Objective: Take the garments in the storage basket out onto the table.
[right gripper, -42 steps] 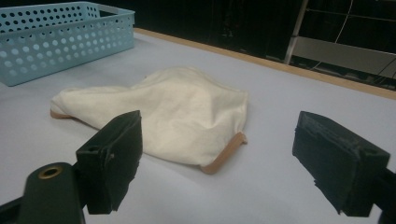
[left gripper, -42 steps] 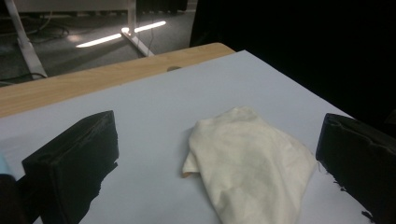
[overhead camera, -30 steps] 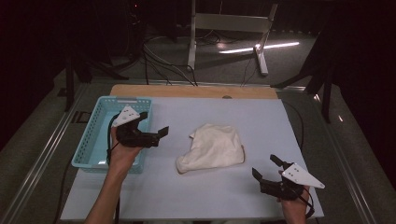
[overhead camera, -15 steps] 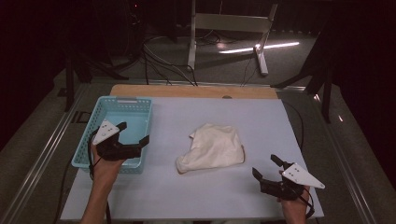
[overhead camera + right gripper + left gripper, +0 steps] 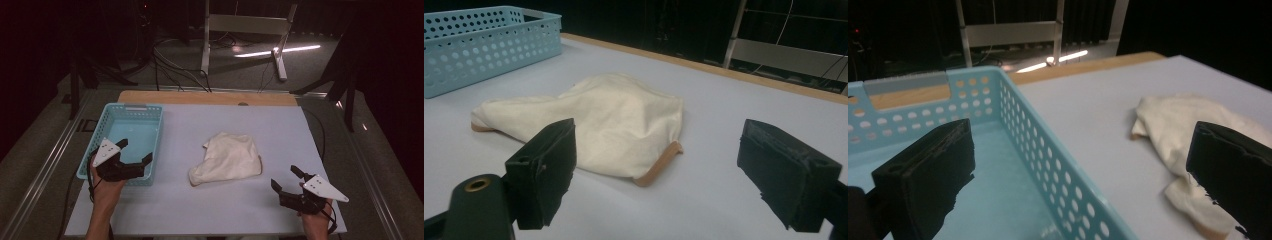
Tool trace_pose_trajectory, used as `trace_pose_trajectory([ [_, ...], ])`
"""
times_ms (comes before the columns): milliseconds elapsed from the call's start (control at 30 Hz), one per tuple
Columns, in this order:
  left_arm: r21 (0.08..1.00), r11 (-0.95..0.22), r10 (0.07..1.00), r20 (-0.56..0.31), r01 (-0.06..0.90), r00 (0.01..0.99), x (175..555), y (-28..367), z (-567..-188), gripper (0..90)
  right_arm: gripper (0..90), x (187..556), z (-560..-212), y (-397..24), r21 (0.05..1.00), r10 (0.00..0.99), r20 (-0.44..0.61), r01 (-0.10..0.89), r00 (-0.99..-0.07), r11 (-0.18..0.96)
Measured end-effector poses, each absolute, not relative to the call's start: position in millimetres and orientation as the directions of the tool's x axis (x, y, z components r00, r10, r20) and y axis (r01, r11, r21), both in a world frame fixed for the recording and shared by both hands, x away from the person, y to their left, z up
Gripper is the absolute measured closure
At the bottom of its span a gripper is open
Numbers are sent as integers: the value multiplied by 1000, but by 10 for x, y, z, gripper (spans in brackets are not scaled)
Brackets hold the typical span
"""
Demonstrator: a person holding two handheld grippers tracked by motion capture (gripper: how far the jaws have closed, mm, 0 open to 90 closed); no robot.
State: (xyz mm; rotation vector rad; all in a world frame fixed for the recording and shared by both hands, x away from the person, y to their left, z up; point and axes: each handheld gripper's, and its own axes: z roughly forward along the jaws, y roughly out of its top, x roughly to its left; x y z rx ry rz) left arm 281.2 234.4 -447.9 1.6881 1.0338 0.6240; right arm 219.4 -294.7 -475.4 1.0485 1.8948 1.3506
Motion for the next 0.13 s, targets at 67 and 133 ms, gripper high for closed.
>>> trace_pose_trajectory([
  [67, 933, -119, 864, -72, 341, 499, 2806, 2343, -4492, 1, 159, 2197, -4757, -2944, 946, 853, -16, 267, -522, 182],
  [133, 933, -126, 867, -62, 337, 495, 2804, 2339, -4496, 1, 159, 2197, -4757, -2944, 946, 853, -16, 267, -522, 182],
])
